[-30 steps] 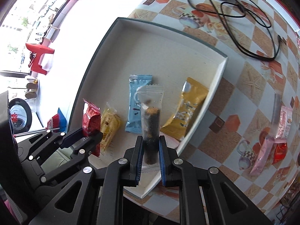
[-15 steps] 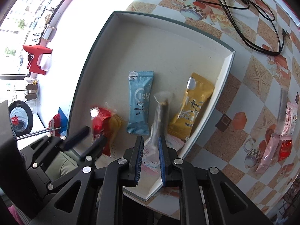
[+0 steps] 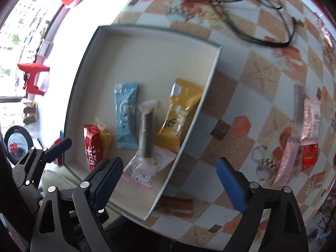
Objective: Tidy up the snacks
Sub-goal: 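Open both grippers to drop the red candy and stick packet into the tray, then grasp another clear stick packet with left while right grasps the red wafer packet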
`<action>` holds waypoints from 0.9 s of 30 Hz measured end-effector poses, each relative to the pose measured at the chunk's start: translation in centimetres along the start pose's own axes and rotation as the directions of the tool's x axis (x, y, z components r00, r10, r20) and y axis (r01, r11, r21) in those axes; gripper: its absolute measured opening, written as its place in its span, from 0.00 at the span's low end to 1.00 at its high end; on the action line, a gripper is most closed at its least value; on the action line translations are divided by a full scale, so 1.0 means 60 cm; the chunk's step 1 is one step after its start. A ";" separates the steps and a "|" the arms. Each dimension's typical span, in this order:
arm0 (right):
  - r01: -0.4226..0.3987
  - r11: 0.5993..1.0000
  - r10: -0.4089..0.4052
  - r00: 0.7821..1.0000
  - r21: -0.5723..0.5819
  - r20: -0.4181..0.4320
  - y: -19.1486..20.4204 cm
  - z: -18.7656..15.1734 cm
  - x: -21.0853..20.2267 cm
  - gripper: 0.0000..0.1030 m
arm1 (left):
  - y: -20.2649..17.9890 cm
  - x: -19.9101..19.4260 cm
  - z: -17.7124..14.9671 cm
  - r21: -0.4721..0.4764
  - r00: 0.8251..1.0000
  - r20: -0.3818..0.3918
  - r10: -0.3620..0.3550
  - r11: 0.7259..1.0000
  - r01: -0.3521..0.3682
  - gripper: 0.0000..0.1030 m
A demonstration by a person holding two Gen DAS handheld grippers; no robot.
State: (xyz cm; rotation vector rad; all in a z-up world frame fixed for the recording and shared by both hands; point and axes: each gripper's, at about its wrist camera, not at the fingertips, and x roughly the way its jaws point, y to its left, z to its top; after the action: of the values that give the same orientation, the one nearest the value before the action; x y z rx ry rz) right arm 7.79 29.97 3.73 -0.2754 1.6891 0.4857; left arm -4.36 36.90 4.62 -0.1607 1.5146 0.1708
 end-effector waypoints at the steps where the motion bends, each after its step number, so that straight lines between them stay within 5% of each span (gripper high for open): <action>1: -0.001 1.000 0.001 1.000 0.006 0.001 -0.004 -0.001 0.000 0.89 | -0.006 -0.001 0.002 0.006 1.000 0.000 0.002 1.000 -0.002 0.77; 6: 0.030 0.998 -0.030 1.000 0.056 -0.001 -0.048 -0.013 0.006 1.00 | -0.038 -0.008 0.009 0.035 1.000 0.001 -0.004 0.999 0.004 0.77; 17: 0.143 0.934 -0.129 0.990 0.327 -0.064 -0.272 -0.068 0.030 1.00 | -0.116 -0.007 0.028 0.128 0.999 -0.036 -0.026 0.991 0.030 0.78; 27: 0.052 0.705 -0.045 0.999 0.708 -0.028 -0.477 -0.097 0.030 1.00 | -0.219 -0.020 0.064 0.227 0.998 -0.039 -0.055 0.972 0.063 0.78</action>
State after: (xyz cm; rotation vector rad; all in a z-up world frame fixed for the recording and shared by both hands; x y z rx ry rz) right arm 15.05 2.20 -1.98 0.2526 1.7447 -0.2381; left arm 2.12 24.86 6.00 -0.0241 1.5478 -0.0545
